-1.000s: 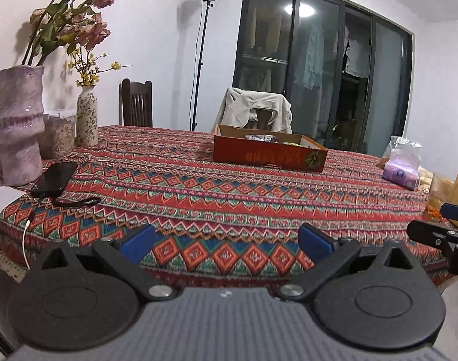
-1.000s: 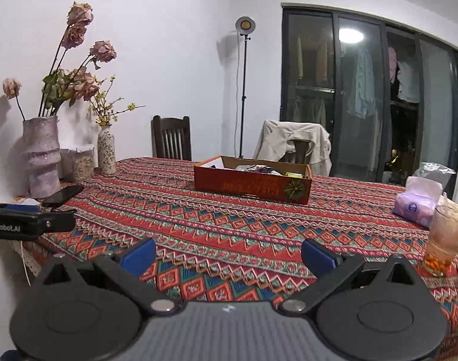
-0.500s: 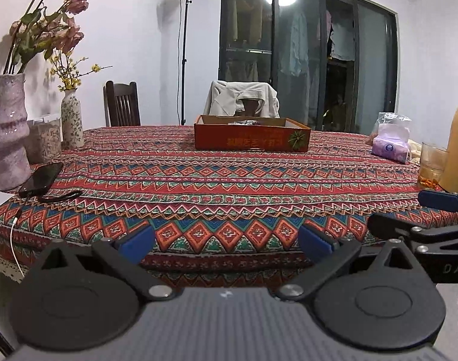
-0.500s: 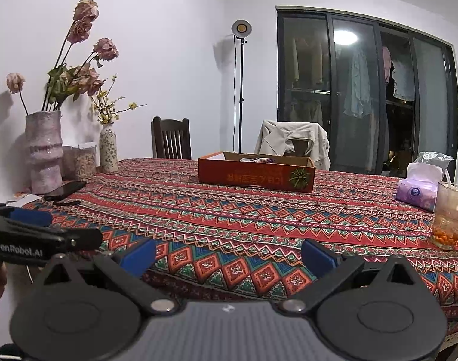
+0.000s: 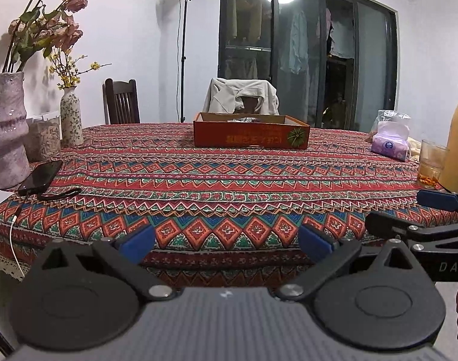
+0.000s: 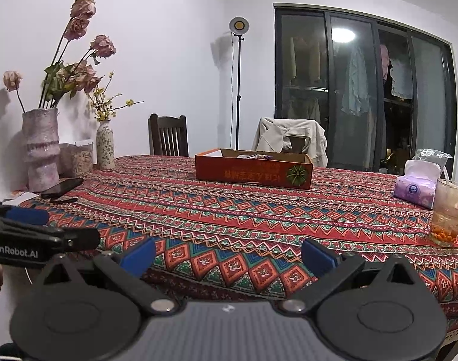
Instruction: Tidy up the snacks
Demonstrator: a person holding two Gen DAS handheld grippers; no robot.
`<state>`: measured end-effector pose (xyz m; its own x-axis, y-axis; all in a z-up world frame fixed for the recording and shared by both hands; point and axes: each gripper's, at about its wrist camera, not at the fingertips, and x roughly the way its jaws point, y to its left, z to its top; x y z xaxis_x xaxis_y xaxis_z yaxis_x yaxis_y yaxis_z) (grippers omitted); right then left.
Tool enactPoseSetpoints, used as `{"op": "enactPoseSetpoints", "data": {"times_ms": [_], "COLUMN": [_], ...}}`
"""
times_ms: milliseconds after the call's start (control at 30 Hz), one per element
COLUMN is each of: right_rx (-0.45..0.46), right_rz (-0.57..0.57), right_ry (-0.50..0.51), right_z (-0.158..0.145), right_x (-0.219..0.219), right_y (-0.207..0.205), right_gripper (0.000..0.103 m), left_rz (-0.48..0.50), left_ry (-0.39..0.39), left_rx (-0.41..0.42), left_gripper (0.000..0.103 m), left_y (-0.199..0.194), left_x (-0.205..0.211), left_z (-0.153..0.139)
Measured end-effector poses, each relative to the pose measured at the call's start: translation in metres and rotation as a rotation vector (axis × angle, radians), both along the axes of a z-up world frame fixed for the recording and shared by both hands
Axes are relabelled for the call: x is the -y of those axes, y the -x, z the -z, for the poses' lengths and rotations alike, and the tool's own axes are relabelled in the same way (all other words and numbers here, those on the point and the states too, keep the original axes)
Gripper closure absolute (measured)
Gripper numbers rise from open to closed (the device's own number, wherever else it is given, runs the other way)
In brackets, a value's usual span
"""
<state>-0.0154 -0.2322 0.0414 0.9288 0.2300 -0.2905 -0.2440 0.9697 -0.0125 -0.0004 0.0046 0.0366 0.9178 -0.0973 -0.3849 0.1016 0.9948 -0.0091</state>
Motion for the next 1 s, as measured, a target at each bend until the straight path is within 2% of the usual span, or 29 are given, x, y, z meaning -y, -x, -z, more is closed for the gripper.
{"op": "enactPoseSetpoints", "data": {"times_ms": [1000], "right_rx": [-0.004], "right_rz": [0.011], "right_ry": [0.009], "right_z": [0.0016], "right_x": [0.0008], "right_y": [0.0002], "right_gripper": [0.000], "left_rz": [0.001], "left_ry": [0.008], "left_rx": [-0.003], "left_gripper": [0.000], "left_y": [-0.0002], "left_x": [-0.0019], "left_z": [-0.0020]}}
